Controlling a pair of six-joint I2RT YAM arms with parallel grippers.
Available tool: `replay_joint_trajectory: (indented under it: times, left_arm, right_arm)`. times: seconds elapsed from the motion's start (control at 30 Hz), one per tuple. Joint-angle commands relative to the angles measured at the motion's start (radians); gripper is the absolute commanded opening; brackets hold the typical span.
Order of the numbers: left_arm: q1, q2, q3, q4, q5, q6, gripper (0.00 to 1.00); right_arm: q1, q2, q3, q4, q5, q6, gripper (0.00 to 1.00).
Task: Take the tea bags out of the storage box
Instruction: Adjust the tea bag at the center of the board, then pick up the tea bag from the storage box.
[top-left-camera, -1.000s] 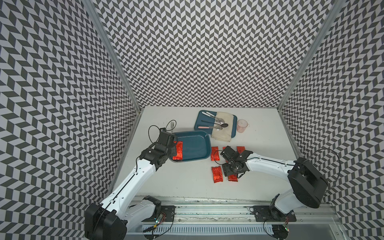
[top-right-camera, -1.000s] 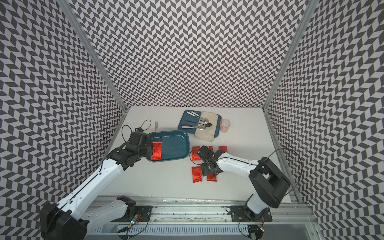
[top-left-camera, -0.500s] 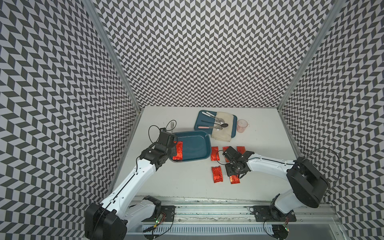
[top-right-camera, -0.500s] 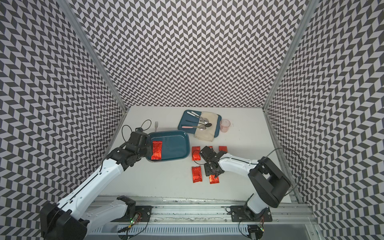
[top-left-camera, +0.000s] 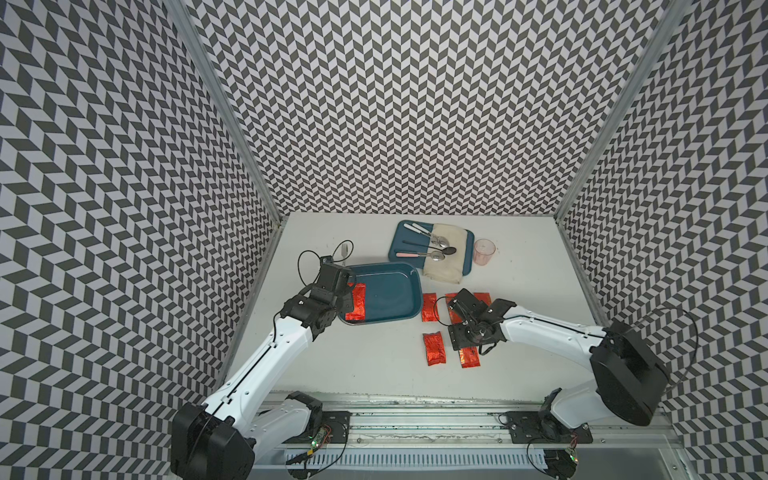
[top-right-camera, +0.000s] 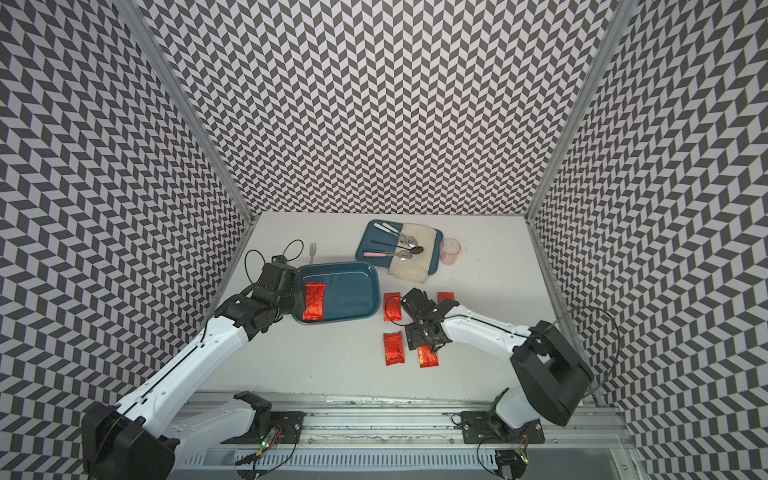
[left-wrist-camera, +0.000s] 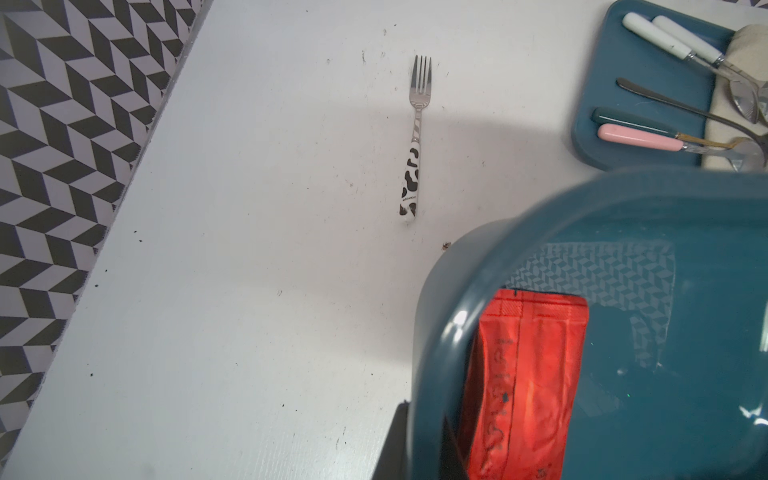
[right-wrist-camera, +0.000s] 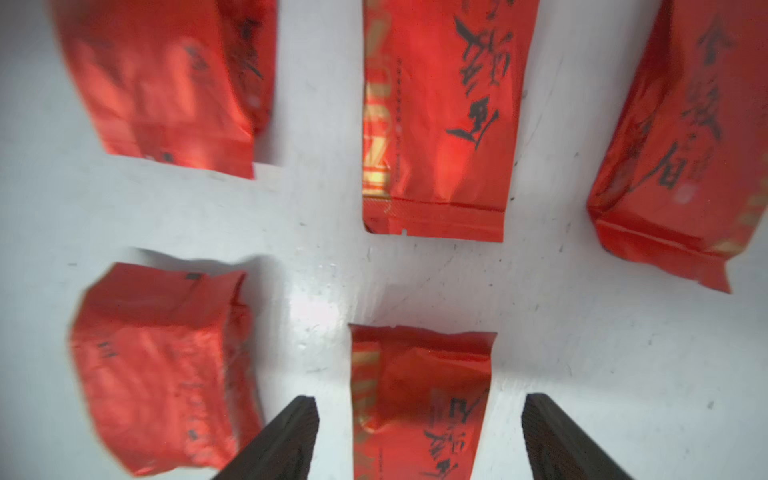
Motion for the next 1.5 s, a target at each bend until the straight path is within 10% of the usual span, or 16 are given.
replay_joint_trajectory:
  times: [0.0, 0.37, 0.83, 1.47]
  left_arm:
    - [0.005, -0.008, -0.002, 0.036, 0.014, 0.004, 0.00]
    - [0.005, -0.014, -0.003, 0.043, 0.042, 0.016, 0.00]
    - [-0.007, -0.032, -0.005, 0.047, 0.042, 0.015, 0.00]
    - [-0.033, -0.036, -0.007, 0.046, 0.035, 0.014, 0.00]
  right_arm:
    - [-0.002, -0.103, 0.101, -0.035, -0.012, -0.051, 0.80]
    - [0.106, -0.165, 0.115, 0.657, -0.569, 0.121, 0.60]
    - [0.168, 0.358, 0.422, 0.717, -0.570, 0.086, 0.50]
    - [0.123, 0.548, 0.578, 0.743, -0.580, 0.037, 0.45]
